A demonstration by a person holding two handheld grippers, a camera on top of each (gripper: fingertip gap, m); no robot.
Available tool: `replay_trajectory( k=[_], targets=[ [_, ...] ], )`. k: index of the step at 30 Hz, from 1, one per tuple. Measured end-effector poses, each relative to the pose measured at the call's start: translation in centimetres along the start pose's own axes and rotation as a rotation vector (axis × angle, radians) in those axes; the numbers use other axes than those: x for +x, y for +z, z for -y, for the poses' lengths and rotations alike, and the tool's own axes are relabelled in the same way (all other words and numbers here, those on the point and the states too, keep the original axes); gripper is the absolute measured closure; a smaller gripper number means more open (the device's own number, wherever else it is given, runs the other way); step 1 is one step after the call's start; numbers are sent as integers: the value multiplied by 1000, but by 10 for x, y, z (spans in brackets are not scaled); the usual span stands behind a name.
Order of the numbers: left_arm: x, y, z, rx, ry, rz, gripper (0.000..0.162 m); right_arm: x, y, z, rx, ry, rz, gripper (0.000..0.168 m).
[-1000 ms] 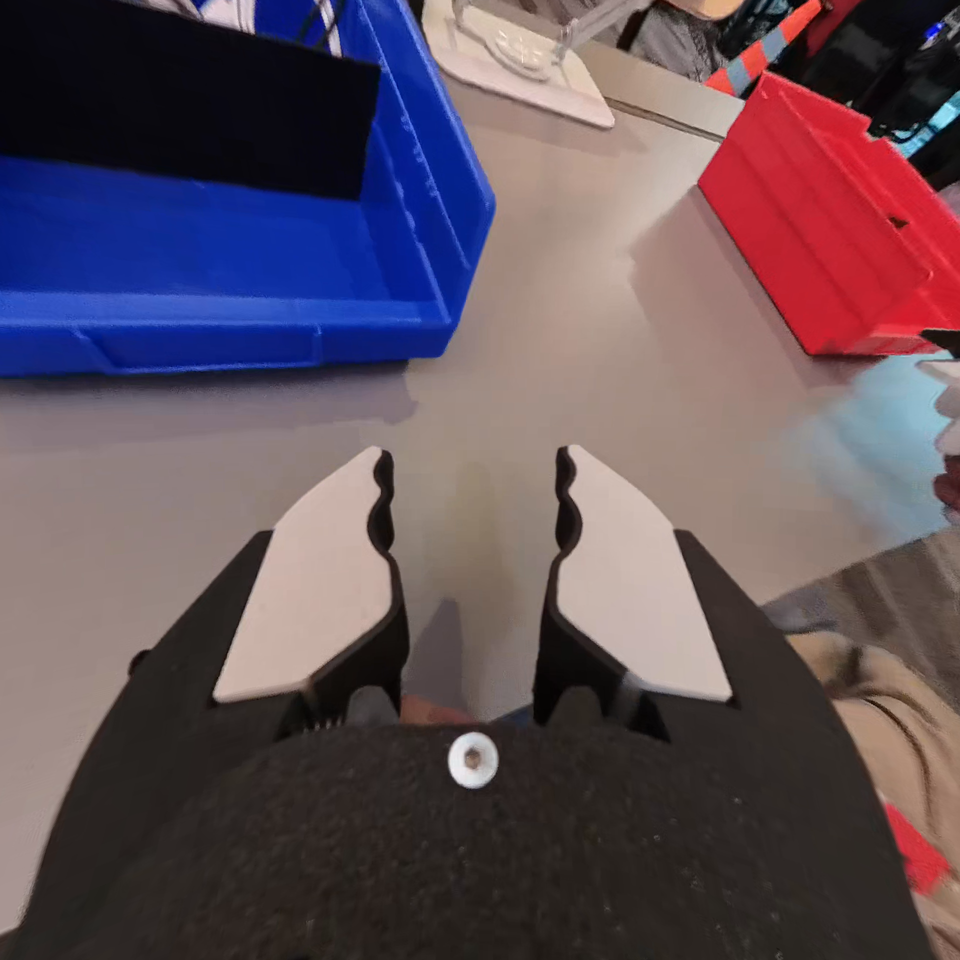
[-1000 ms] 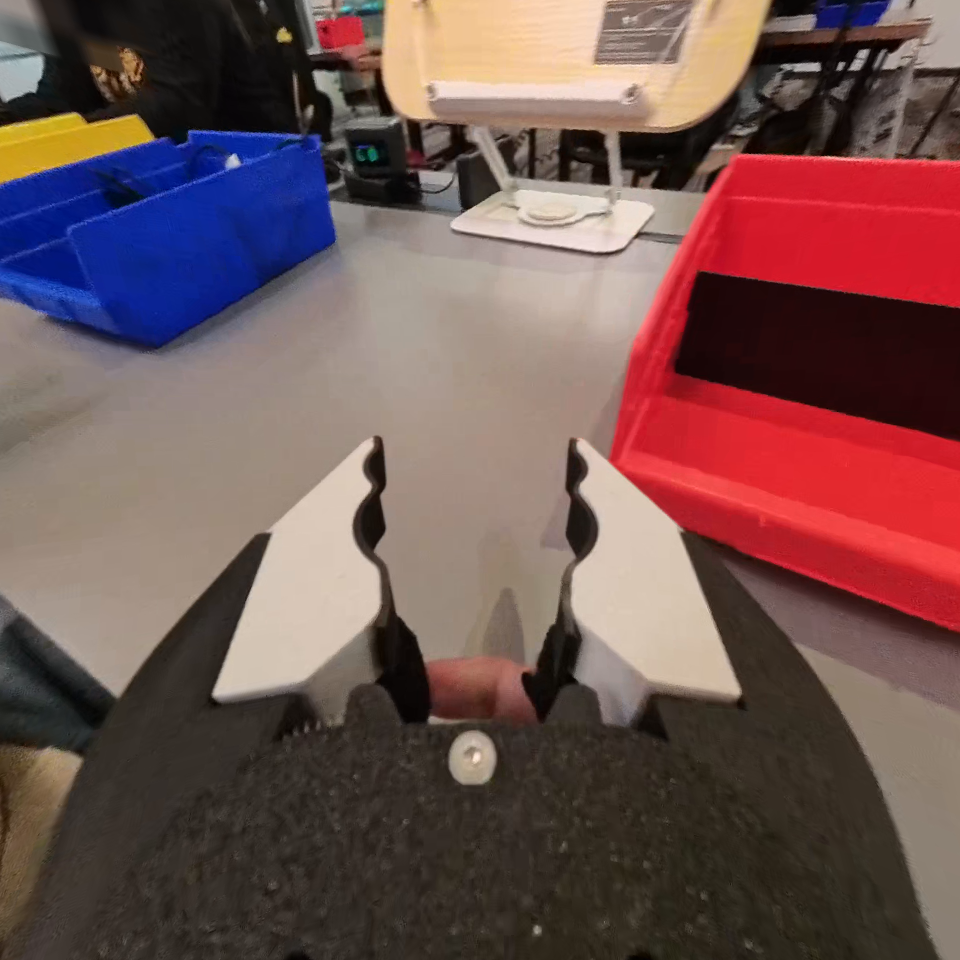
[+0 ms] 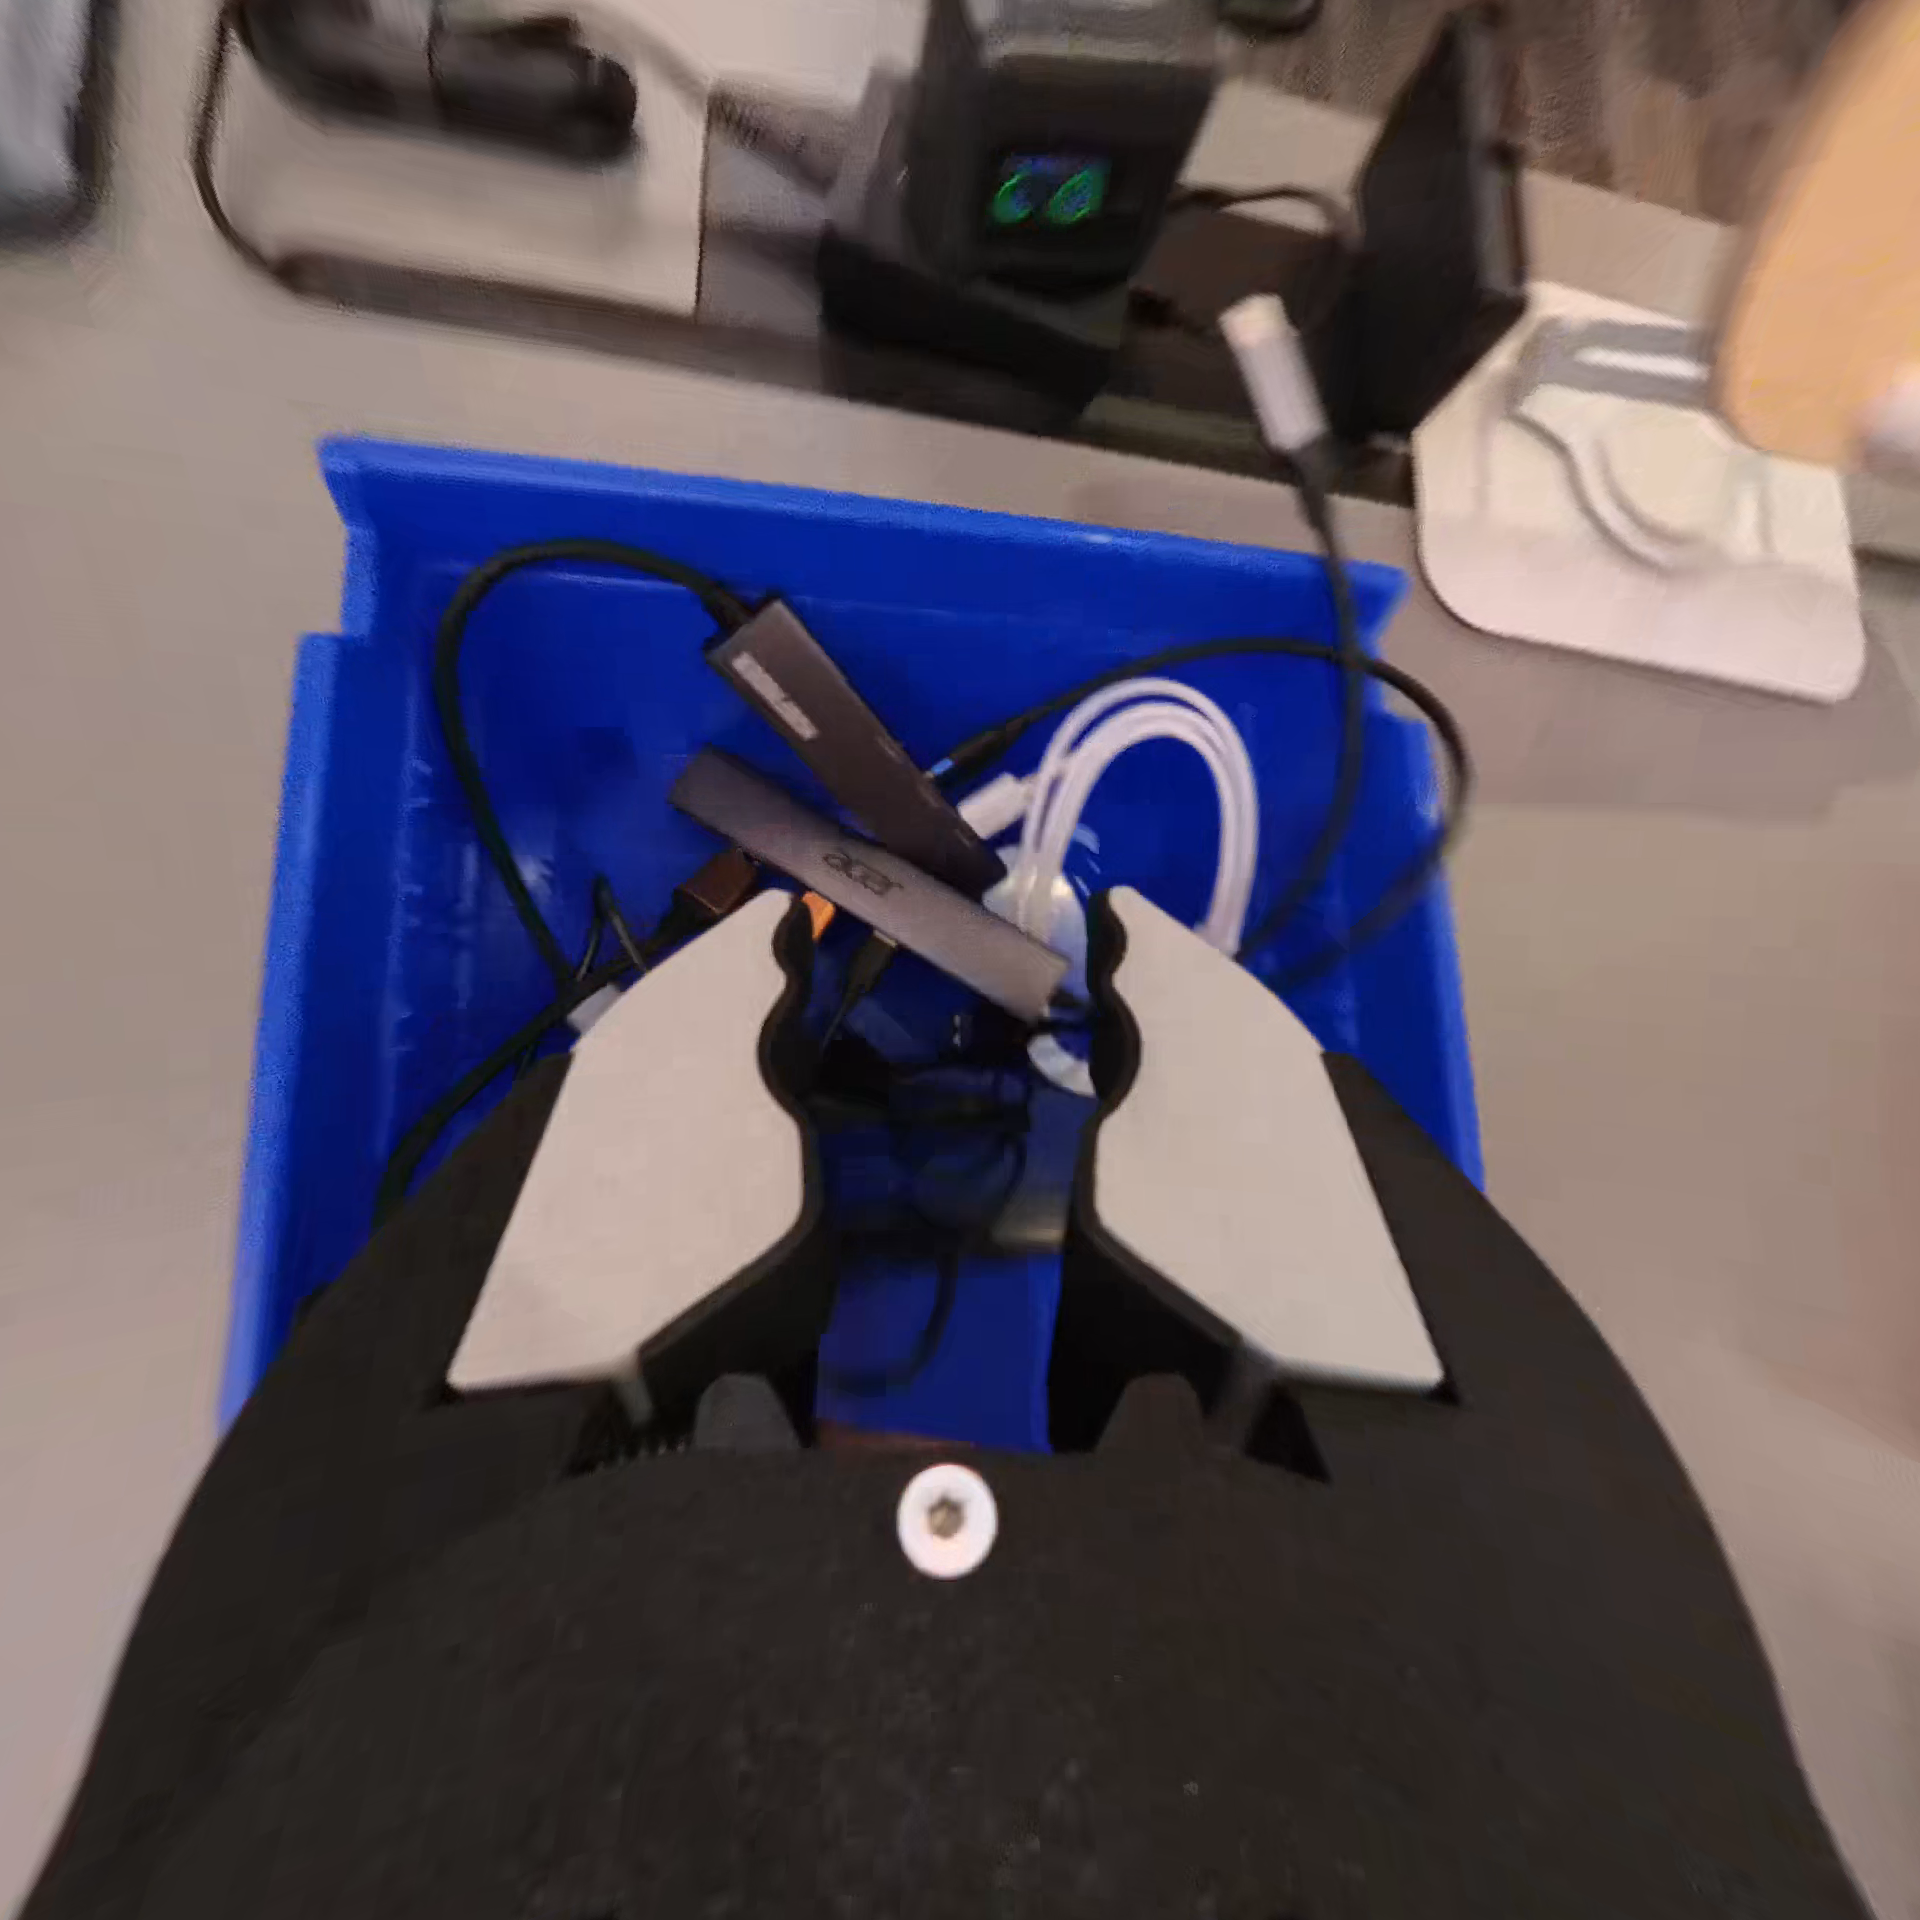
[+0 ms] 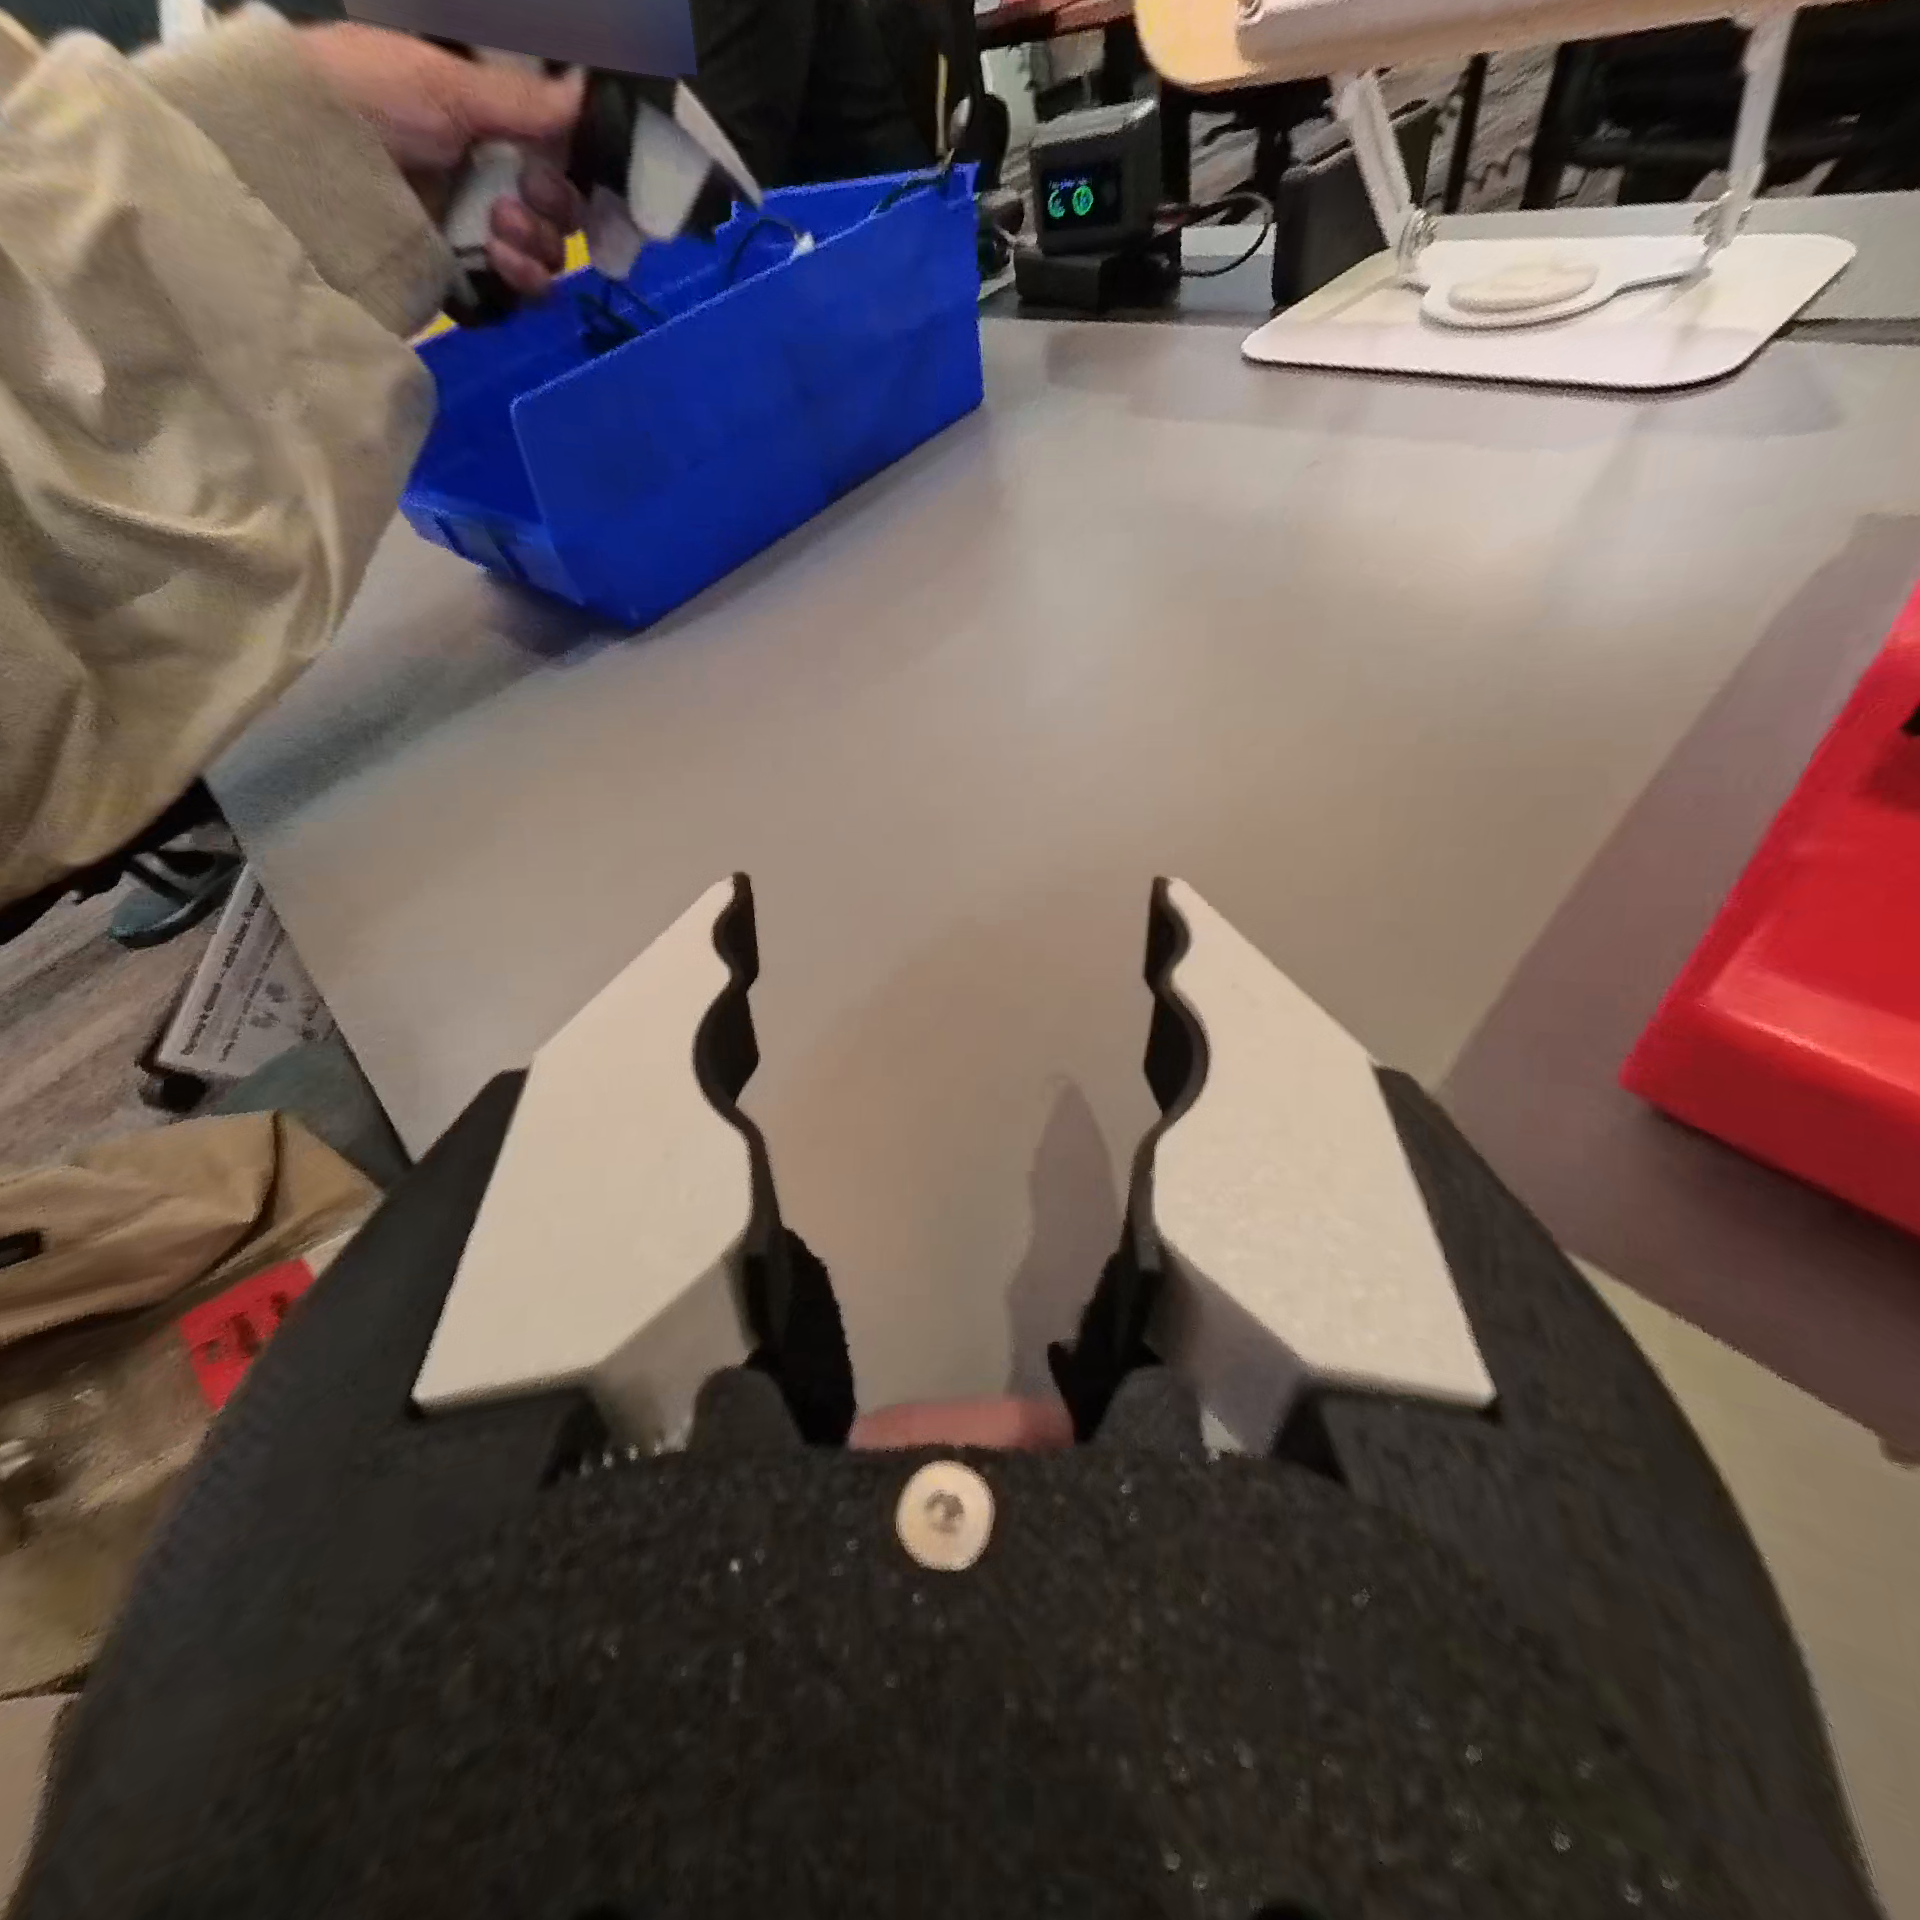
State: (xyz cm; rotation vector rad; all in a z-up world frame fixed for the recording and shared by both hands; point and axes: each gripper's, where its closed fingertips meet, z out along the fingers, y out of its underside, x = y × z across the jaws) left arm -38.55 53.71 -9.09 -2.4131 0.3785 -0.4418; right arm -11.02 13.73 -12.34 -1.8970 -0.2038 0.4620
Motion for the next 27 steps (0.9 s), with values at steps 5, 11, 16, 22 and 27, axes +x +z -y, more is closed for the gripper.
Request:
replay_trajectory(
  k=[5,11,16,22,27],
  targets=[
    [-25,58,0,-171,-253,-27,110,17,-9,8,46,73,-17,92],
    [-34,69,9,-161,-325,-25,114,16,-10,7,47,78,-9,92],
    [-22,67,10,-144,-287,-142,138,10,-5,2,27,62,1,92],
    [2,12,40,94,-105,-242,140,7,-10,11,60,23,-27,92],
    [42,-69,62,310,37,-340,140,-5,-6,21,109,-31,-25,92]
  ],
)
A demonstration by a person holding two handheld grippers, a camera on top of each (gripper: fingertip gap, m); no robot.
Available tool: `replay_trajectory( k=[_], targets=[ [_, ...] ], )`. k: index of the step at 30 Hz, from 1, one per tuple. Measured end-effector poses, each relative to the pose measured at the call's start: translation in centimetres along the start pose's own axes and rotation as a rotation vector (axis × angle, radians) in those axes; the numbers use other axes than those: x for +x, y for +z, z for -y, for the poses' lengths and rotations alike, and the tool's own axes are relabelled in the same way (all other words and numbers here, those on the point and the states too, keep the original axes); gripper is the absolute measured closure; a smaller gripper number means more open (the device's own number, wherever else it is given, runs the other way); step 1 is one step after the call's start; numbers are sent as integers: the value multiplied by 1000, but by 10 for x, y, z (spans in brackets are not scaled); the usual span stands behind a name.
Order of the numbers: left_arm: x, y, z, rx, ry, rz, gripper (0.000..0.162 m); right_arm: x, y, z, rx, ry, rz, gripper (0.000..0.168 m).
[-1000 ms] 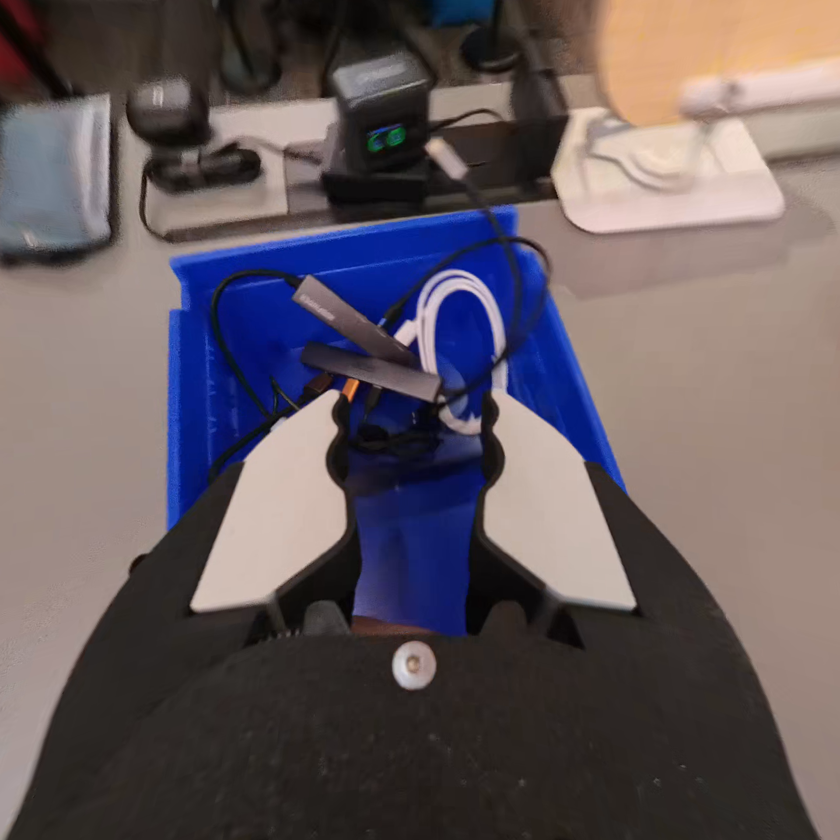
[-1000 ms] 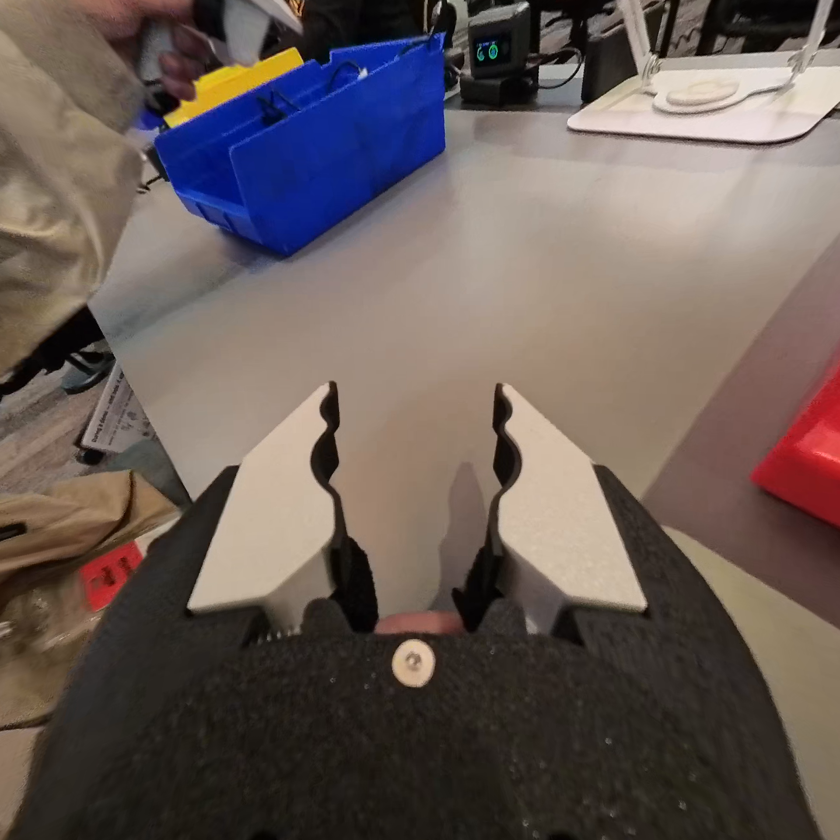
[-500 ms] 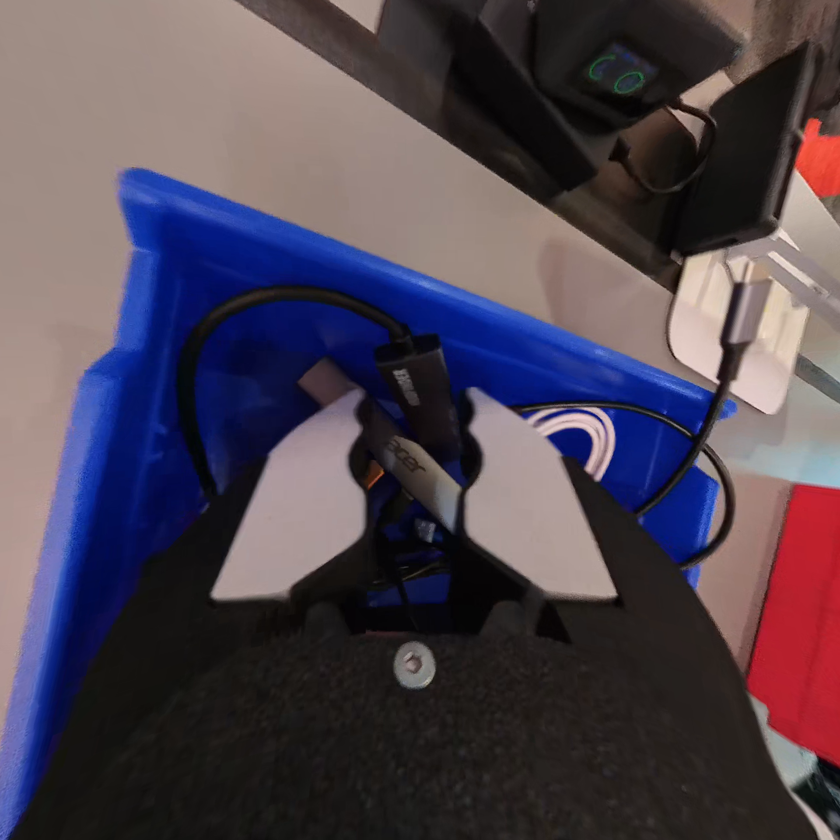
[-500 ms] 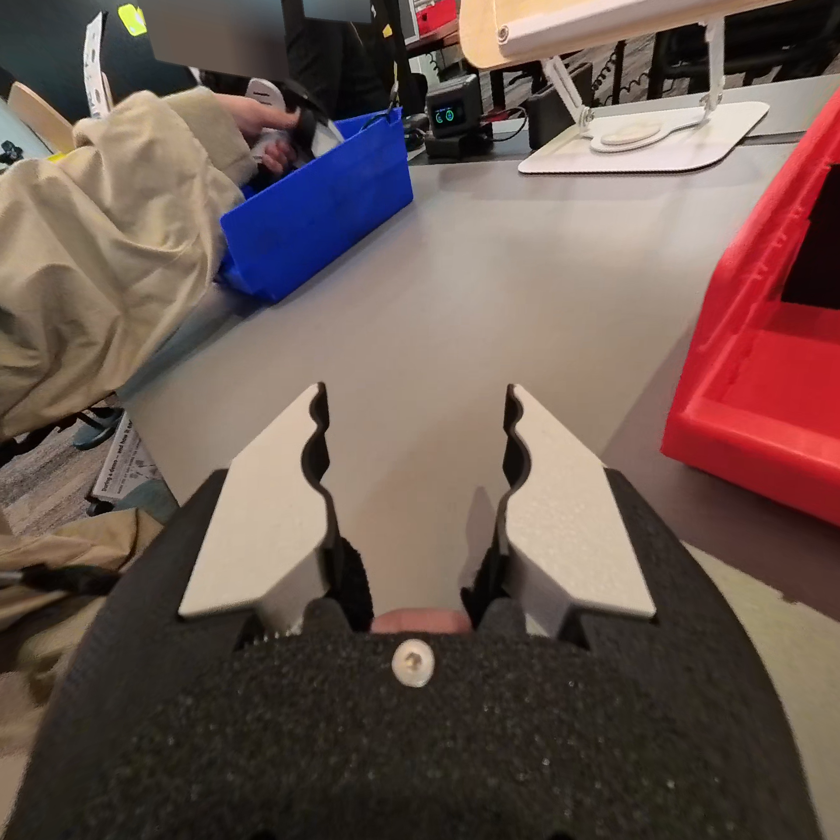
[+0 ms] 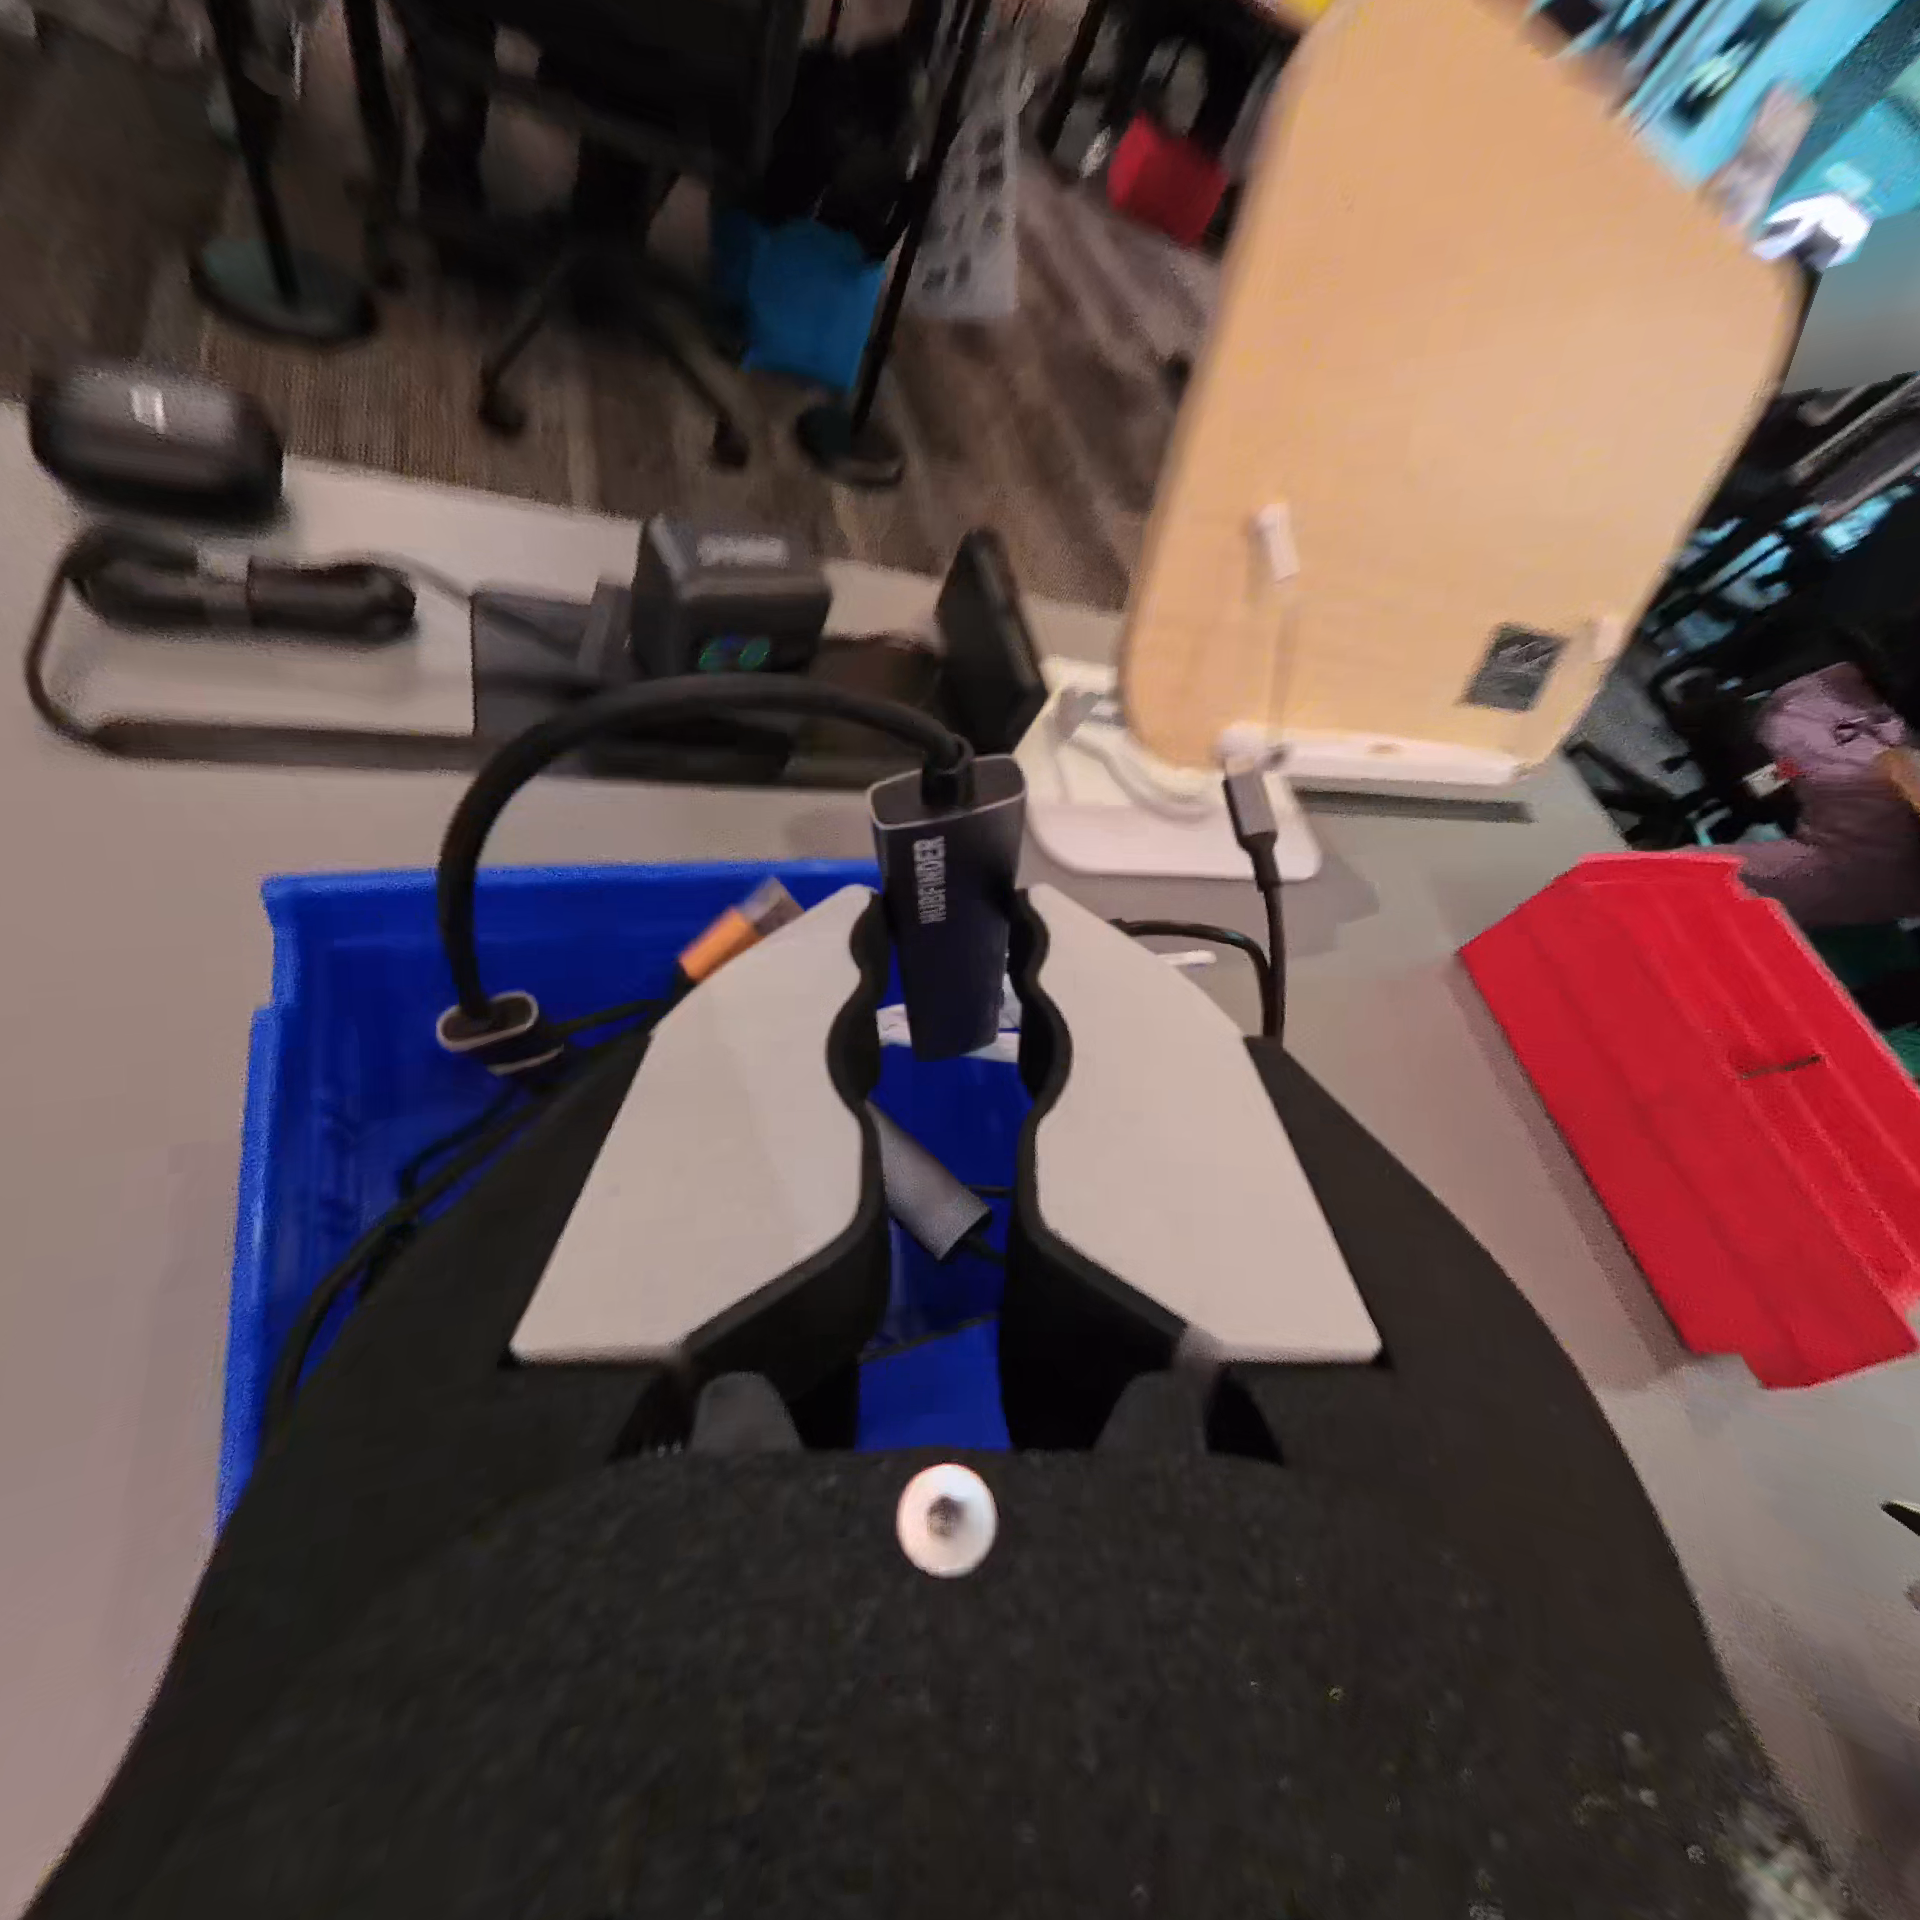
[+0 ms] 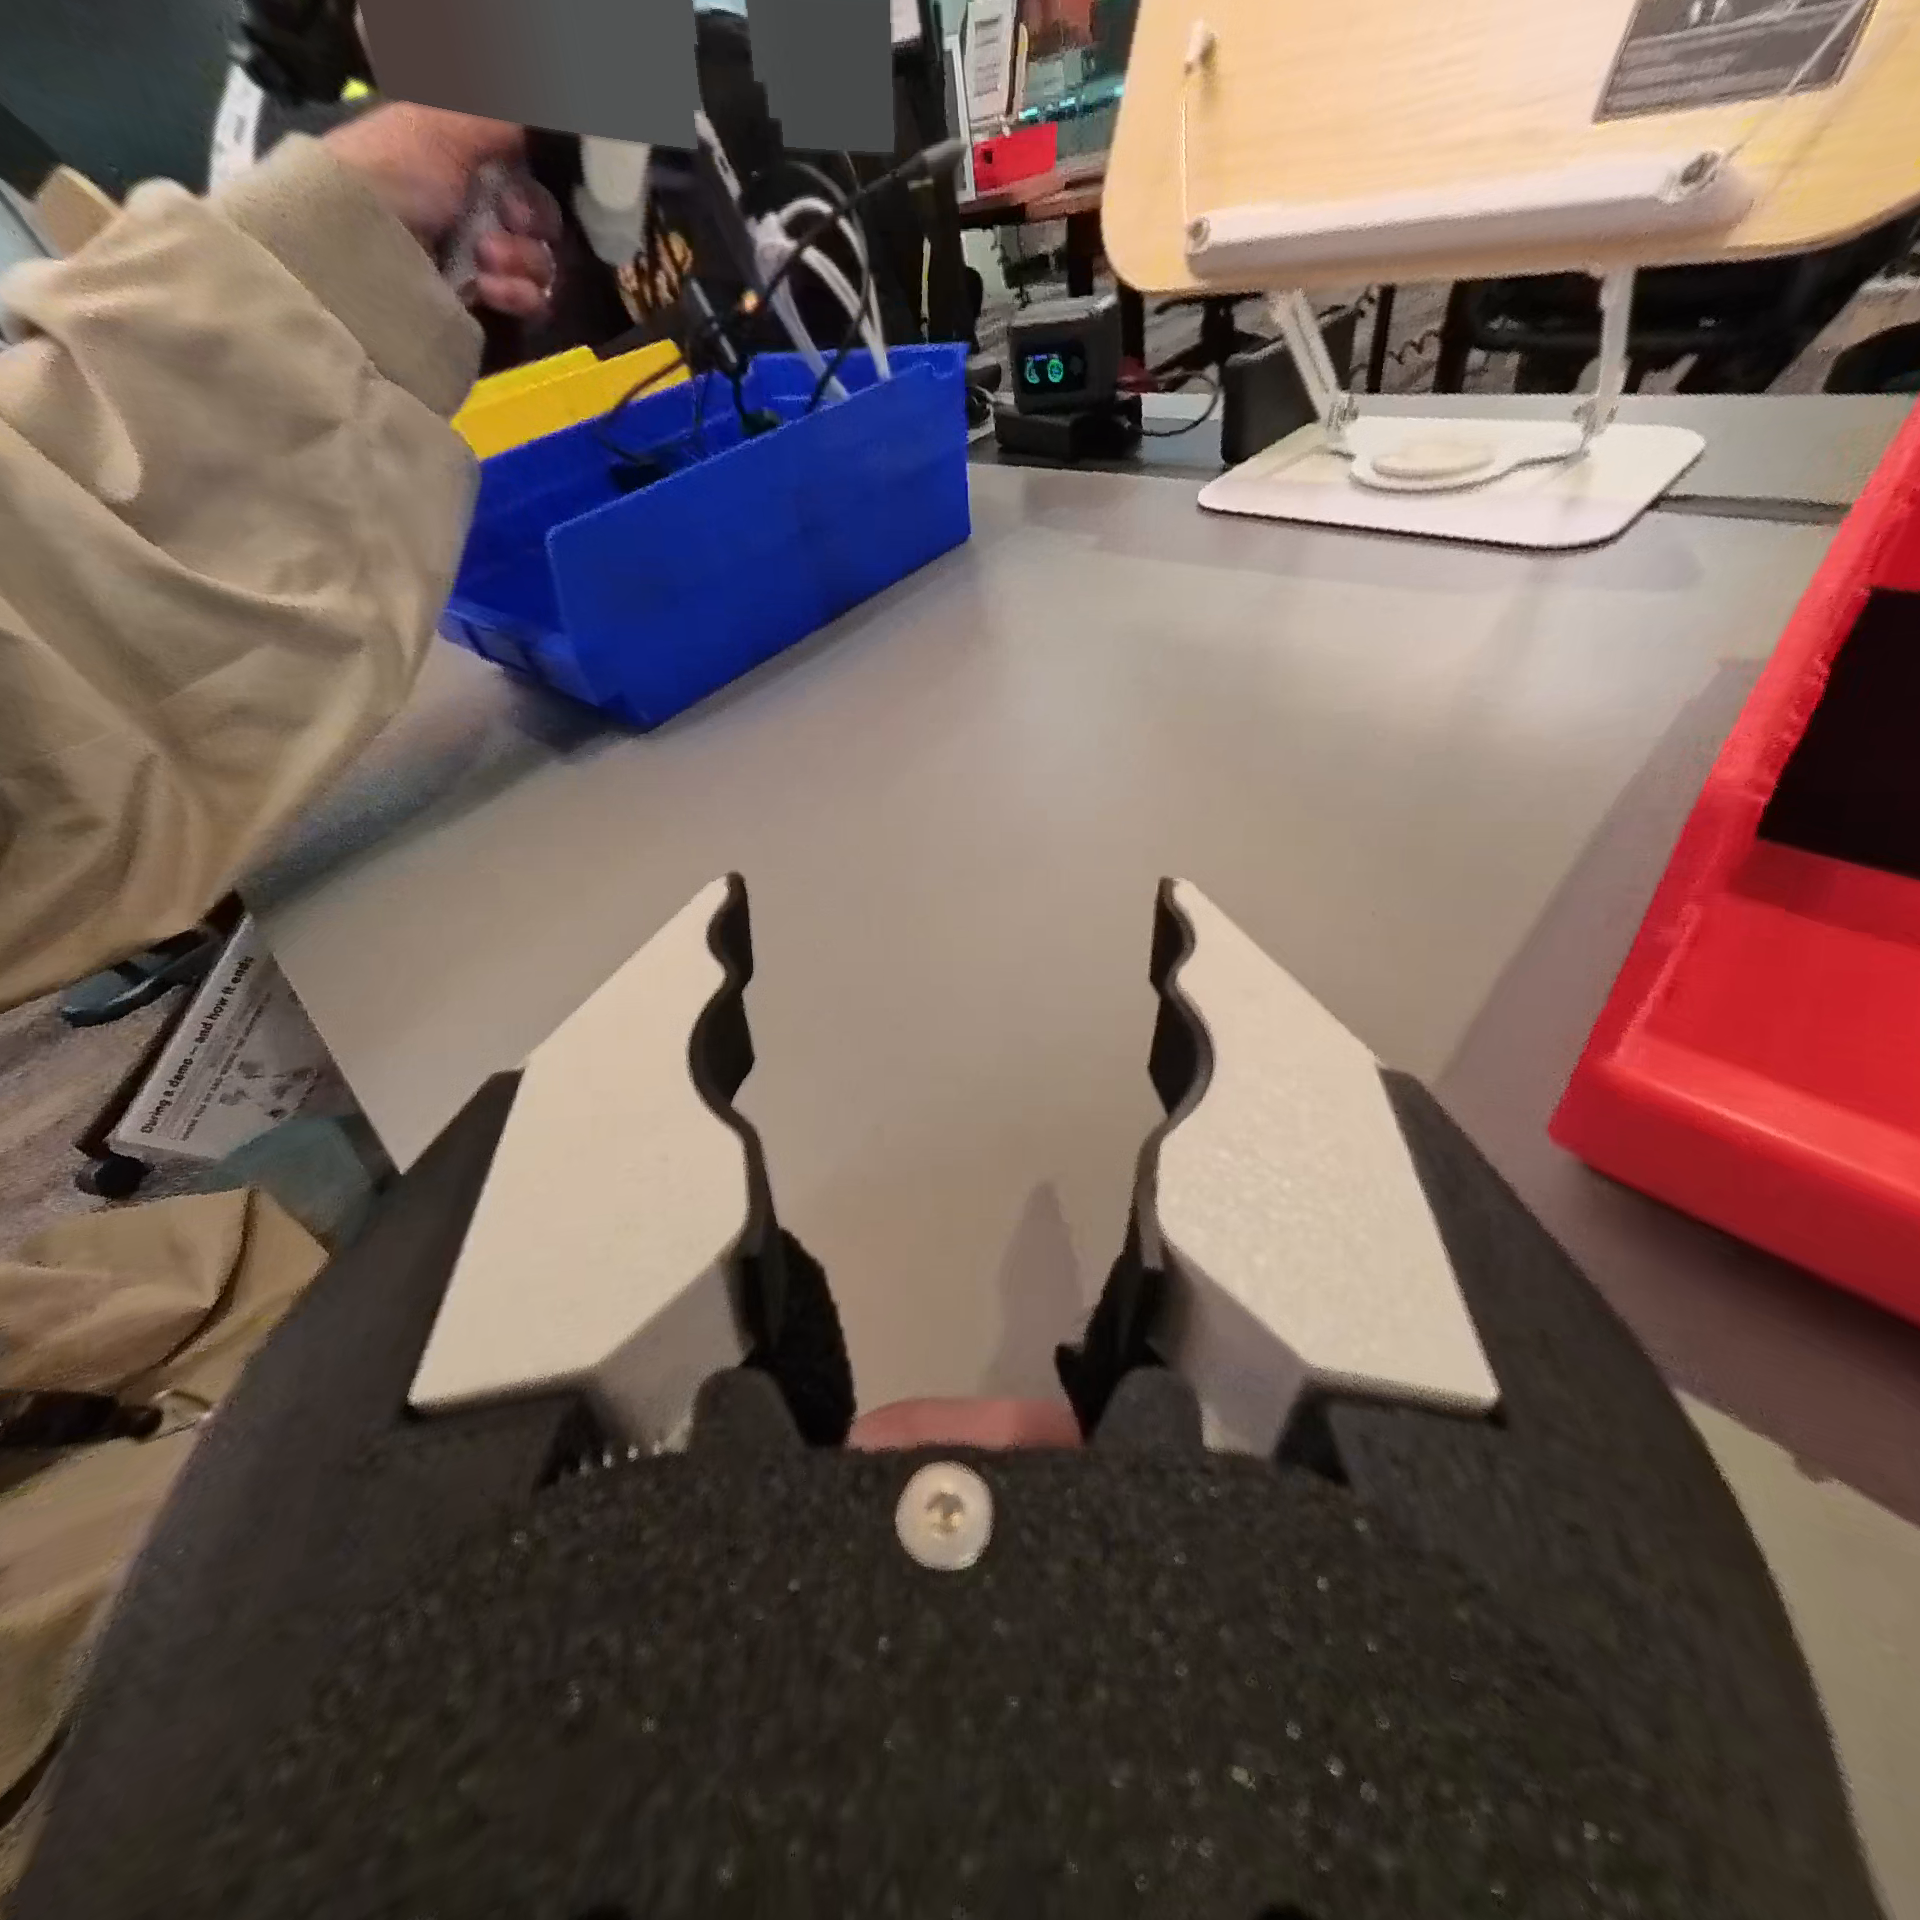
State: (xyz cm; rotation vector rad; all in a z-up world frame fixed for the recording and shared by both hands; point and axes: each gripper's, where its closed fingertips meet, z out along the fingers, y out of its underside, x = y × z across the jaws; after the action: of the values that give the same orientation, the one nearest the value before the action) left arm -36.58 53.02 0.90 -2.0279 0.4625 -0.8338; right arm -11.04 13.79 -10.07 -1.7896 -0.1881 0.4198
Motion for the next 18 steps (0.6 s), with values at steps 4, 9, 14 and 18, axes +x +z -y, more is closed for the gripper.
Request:
replay_trajectory(
  k=[4,9,14,18],
  targets=[
    [52,-55,53,215,112,-91,140,-15,6,3,15,-76,4,92],
    [81,-98,104,345,233,-60,141,-28,9,3,1,-141,3,92],
    [140,-117,101,370,268,-197,140,-36,12,20,56,-166,10,92],
    [212,-124,64,326,215,-446,140,-37,21,60,168,-193,42,92]
  ],
)
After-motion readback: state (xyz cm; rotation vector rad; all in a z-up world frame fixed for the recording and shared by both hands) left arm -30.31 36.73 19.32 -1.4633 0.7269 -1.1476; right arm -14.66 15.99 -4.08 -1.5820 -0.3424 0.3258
